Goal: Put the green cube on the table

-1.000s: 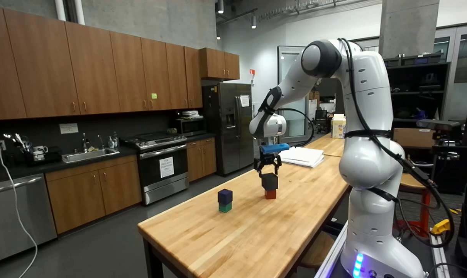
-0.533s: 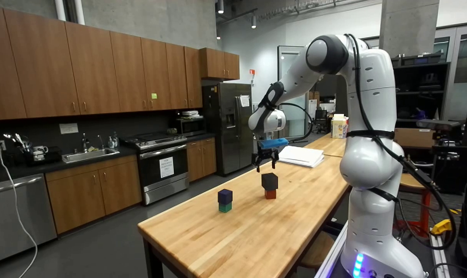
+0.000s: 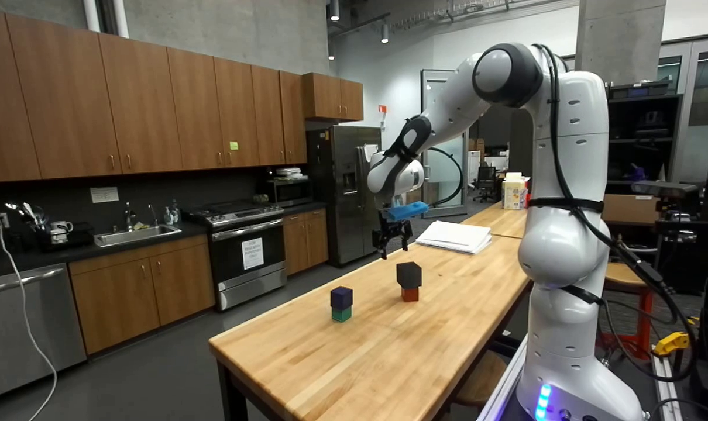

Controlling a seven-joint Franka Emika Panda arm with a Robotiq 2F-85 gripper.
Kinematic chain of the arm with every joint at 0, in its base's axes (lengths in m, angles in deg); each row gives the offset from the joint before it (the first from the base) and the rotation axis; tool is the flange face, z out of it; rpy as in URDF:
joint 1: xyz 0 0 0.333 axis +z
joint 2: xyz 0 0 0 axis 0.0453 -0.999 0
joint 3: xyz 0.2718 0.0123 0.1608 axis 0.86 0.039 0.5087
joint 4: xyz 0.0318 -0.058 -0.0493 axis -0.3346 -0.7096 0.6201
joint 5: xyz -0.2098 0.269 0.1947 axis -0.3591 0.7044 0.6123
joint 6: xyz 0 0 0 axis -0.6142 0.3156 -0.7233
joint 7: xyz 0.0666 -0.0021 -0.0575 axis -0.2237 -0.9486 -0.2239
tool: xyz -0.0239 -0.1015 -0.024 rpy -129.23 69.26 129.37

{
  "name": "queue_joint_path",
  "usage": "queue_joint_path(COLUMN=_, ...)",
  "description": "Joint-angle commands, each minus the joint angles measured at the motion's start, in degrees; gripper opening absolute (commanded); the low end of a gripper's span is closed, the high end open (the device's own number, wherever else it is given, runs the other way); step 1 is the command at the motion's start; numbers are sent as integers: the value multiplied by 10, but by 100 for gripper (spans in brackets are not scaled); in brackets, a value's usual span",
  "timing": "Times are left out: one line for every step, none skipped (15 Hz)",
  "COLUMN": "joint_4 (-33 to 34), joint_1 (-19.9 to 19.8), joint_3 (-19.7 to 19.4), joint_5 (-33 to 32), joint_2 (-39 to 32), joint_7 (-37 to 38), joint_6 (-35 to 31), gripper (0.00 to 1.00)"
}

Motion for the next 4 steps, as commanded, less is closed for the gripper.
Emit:
queue_joint_path(joint_4=-6, joint_1=13, joint_3=18, joint_5=5, joint_2=30, joint_7=-26, joint_6=36, gripper=100)
queue_joint_path(joint_4=-5, joint_1=16, joint_3=22, joint_5=8, joint_2=32, joint_7=-30, joint_6=42, gripper=100)
queue_joint_path(joint_4=1, joint_1=11, joint_3=18, joint_5=1, joint_2=13, joint_7=-11, joint_6=23, gripper=100)
queue_joint_path(joint_4=1, joint_1=13, joint_3=22, joint_5=2, joint_2=16, joint_7=-14, joint_6=28, gripper=100)
